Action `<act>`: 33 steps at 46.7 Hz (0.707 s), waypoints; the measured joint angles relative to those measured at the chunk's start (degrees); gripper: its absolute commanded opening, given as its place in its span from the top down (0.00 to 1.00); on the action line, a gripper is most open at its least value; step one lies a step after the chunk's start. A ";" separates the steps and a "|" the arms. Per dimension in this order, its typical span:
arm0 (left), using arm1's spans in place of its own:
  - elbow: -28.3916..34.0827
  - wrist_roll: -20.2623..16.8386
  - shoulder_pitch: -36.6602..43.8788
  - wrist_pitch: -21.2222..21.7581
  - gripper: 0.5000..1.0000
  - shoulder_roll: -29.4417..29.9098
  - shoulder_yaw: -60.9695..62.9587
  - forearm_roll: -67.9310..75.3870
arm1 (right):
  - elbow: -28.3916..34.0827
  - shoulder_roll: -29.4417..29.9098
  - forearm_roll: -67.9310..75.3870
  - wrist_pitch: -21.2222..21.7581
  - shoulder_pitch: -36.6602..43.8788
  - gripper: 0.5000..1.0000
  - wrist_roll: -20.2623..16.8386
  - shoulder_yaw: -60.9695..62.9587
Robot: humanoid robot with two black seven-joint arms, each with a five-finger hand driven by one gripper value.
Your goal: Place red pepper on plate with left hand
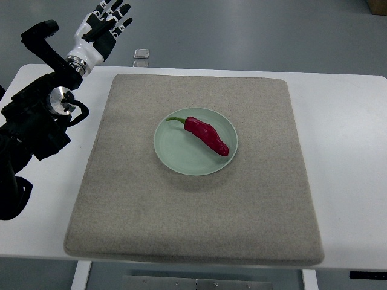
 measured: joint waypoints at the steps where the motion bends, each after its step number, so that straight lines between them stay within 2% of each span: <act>1: -0.75 -0.01 0.05 0.13 0.08 0.09 -0.19 0.00 | 0.00 0.00 0.00 0.00 0.00 0.14 0.00 0.00; 7: -3.15 -0.08 0.07 1.10 0.08 1.16 -0.74 0.01 | 0.00 0.00 0.00 0.00 0.00 0.14 0.00 0.00; 27: -3.12 -0.12 2.07 1.17 0.08 0.97 -2.73 0.52 | 0.00 0.00 0.00 0.00 0.00 0.14 0.00 0.00; 33: -5.65 -0.31 2.09 1.63 0.08 1.10 -2.80 0.31 | 0.00 0.00 0.00 0.00 0.00 0.14 0.00 0.00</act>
